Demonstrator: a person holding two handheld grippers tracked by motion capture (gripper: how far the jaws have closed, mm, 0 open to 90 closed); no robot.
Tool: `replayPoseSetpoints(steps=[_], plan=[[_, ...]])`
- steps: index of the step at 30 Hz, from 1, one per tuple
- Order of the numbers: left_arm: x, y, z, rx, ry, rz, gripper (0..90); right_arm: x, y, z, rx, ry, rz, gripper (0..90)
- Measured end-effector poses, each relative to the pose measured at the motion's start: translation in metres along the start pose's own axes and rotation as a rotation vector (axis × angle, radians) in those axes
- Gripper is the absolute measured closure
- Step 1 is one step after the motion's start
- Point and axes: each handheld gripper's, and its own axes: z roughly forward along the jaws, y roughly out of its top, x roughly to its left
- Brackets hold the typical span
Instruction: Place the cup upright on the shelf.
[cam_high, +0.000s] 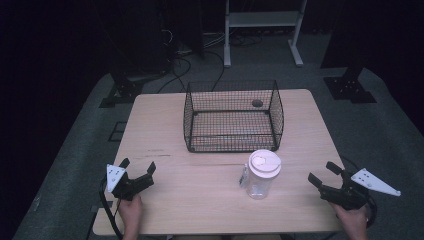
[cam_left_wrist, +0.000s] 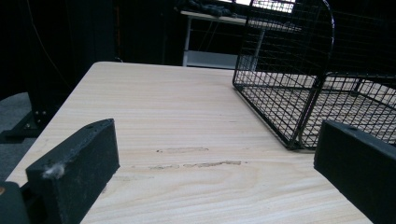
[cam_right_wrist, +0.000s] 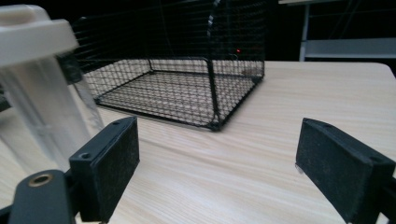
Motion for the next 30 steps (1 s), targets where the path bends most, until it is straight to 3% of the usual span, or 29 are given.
replayPoseSetpoints(steps=[14, 15, 21, 30], plan=[[0.001, 0.0, -0.001, -0.004, -0.001, -0.003, 0.0, 0.034, 0.032, 0.002, -0.032, 0.156, -0.056, 8.8], [0.001, 0.0, -0.001, -0.003, -0.001, -0.005, 0.0, 0.041, 0.035, 0.004, -0.03, 0.186, -0.067, 6.6], [0.001, 0.0, -0.001, -0.008, 0.0, -0.006, 0.0, 0.063, 0.043, 0.014, -0.012, 0.261, -0.114, 6.5], [0.001, 0.0, -0.002, -0.013, 0.001, -0.007, 0.0, 0.076, 0.048, 0.033, 0.036, 0.325, -0.119, 2.9]])
